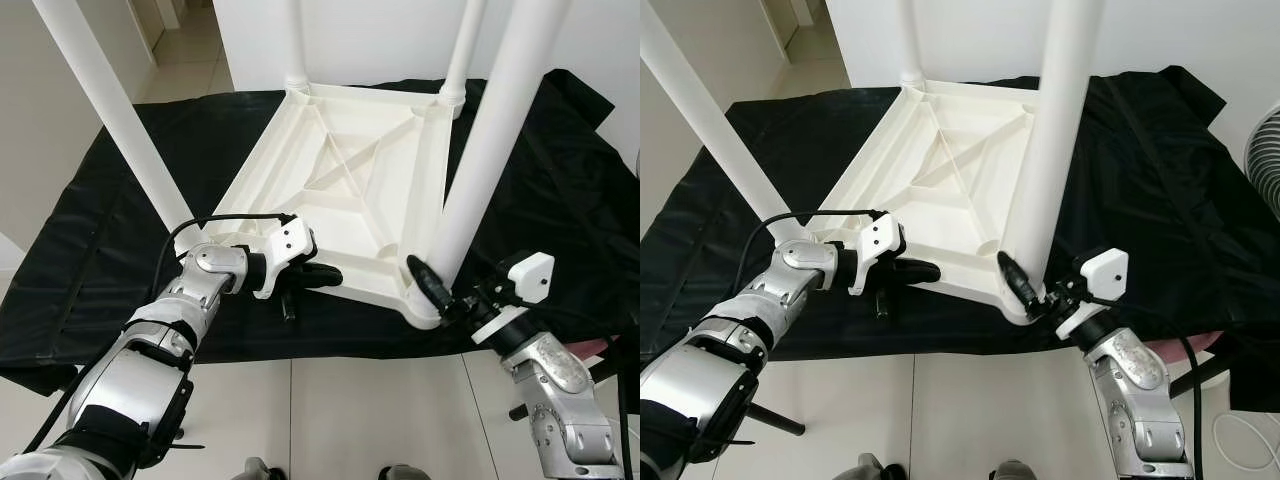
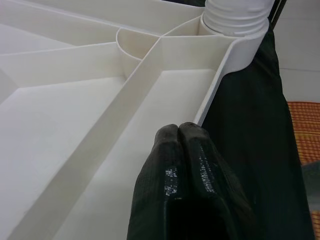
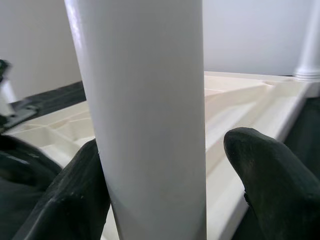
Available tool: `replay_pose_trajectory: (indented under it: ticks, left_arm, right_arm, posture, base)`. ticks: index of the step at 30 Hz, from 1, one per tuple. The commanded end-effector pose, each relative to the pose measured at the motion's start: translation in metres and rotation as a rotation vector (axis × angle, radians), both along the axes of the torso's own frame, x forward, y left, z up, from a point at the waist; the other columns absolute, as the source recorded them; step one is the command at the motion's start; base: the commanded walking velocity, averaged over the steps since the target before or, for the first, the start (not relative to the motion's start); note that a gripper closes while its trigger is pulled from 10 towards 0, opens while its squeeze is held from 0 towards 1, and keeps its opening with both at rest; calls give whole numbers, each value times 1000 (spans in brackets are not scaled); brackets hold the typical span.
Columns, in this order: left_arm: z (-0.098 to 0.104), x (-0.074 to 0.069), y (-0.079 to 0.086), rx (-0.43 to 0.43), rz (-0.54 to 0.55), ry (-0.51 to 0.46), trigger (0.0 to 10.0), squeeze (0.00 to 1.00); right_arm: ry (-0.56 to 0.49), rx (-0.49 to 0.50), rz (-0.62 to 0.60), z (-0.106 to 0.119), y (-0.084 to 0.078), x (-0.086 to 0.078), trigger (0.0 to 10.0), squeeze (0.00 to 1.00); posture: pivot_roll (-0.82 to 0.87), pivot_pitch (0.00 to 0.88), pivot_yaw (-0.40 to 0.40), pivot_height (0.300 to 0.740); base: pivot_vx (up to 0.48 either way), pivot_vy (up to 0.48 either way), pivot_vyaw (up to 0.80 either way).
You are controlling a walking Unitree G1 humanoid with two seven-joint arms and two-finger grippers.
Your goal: Building children table
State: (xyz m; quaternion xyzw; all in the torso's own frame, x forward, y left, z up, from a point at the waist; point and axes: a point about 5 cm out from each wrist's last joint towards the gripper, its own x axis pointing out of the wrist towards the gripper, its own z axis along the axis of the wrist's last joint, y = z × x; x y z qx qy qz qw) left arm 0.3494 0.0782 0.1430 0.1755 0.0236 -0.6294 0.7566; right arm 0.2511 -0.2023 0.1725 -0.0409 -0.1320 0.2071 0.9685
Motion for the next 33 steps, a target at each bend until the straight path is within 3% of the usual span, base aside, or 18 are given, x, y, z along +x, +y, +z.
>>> replay_pose_trajectory:
  ticks: [1, 8, 12, 16, 26, 27, 28, 30, 31, 33]
  left_arm:
    - [-3, 5, 6, 8, 90, -7, 0, 0]
    - [-1, 9, 3, -3, 142, -9, 0, 0]
    - [-7, 8, 6, 49, 137, -5, 0, 0]
    - [-27, -3, 18, 151, 92, 34, 0, 0]
    - [-43, -10, 35, 203, 118, 45, 0, 0]
    - [-43, -10, 38, 211, 128, 30, 3569, 0]
    - [-40, -8, 38, 202, 144, 8, 10000, 0]
    - [-36, -6, 37, 177, 151, -1, 10000, 0]
    - [-28, -3, 32, 137, 147, -14, 10000, 1000]
    - [-28, -3, 32, 137, 147, -14, 10000, 1000]
  right_arm:
    - [23, 0, -69, -4, -11, 2, 10000, 0]
    - [19, 5, -190, -5, -17, 13, 10000, 0]
    - [65, -14, -162, -11, -11, 18, 10000, 0]
    - [85, -30, -141, -15, -8, 23, 10000, 0]
    - [86, -22, -134, -15, -7, 25, 10000, 0]
    - [83, -22, -132, -14, -7, 26, 10000, 0]
    - [85, -20, -127, -14, -6, 27, 10000, 0]
    - [85, -19, -122, -14, -6, 27, 10000, 0]
    - [84, -18, -113, -14, -5, 27, 10000, 0]
    - [84, -18, -113, -14, -5, 27, 10000, 0]
  posture:
    - [-205, 95, 144, 740]
    - [-207, 94, 143, 740]
    - [-204, 93, 138, 740]
    - [-199, 95, 138, 740]
    - [-189, 101, 132, 740]
    - [-189, 101, 132, 740]
    - [-184, 103, 128, 740]
    - [-181, 103, 126, 740]
    - [-180, 102, 123, 740]
    - [-180, 102, 123, 740]
  base:
    - [0, 0, 0]
    - [0, 0, 0]
    - [0, 0, 0]
    - [0, 0, 0]
    - [0, 0, 0]
    - [0, 0, 0]
    - [0, 0, 0]
    - [0, 0, 0]
    - [0, 0, 0]
    - [0, 0, 0]
